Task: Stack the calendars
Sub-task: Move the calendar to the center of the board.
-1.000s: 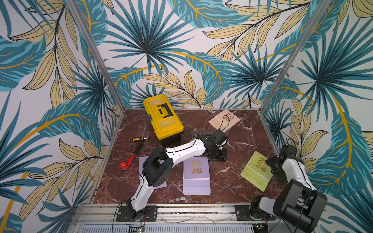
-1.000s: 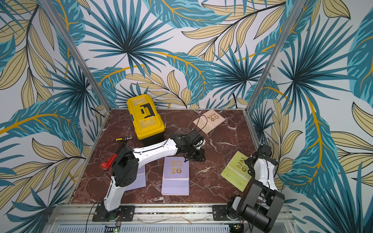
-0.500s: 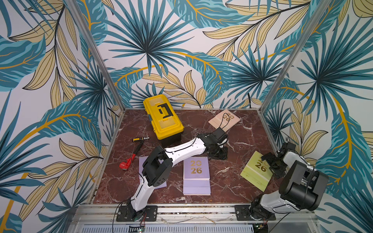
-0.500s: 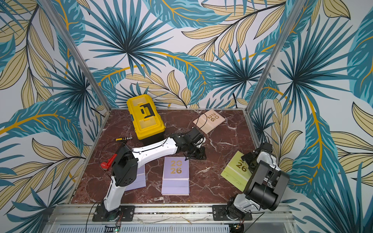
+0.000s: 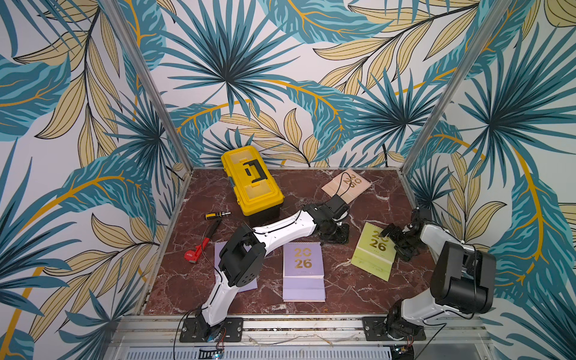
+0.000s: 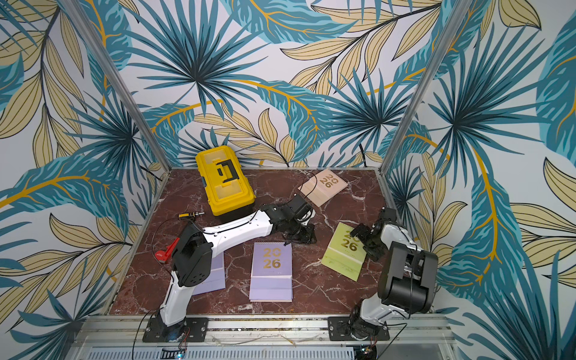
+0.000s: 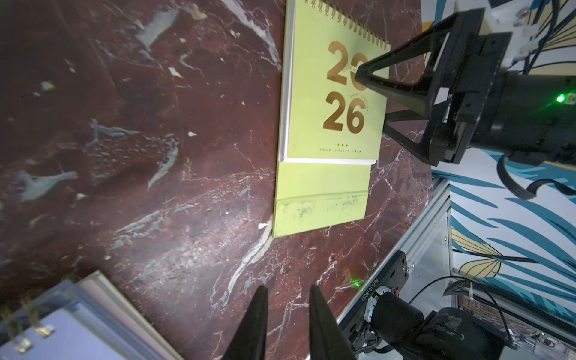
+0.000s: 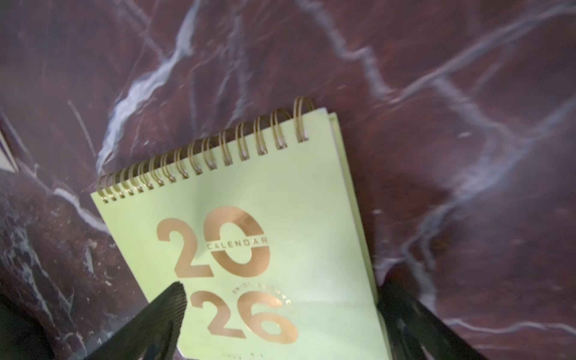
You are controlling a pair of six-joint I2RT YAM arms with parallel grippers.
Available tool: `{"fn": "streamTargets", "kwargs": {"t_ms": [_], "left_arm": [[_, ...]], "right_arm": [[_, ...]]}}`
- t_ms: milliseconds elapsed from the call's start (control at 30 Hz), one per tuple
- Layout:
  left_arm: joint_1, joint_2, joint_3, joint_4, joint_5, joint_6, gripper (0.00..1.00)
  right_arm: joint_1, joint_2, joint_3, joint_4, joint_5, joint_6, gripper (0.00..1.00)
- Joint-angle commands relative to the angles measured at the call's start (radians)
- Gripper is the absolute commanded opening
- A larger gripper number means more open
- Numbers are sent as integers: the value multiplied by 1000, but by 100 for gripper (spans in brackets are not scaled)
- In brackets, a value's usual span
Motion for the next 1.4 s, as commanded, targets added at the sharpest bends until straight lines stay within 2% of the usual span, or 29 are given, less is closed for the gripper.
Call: {"fn": "streamTargets", "kwargs": {"t_ms": [0, 167, 367, 567, 633, 933, 1367], "left_arm": [[23, 4, 16, -16, -30, 29, 25], [42, 15, 18, -15, -63, 42, 24], [49, 91, 83, -13, -84, 53, 15], [43, 172, 167, -14, -61, 47, 3], [42, 195, 191, -14, -55, 45, 1], [37, 302, 271, -14, -38, 36, 0], [37, 367, 316, -14, -17, 28, 0]], "right_arm": [[77, 47, 32, -33, -54, 11, 99], [127, 50, 99, -89, -40, 19, 99], [108, -45, 114, -213, 29, -61, 99], [-27, -98, -5, -182, -112, -111, 99], [-38, -106, -22, -169, -150, -111, 99], [-39, -85, -27, -160, -165, -109, 99], [-10, -23, -16, -139, -172, -103, 99]]}}
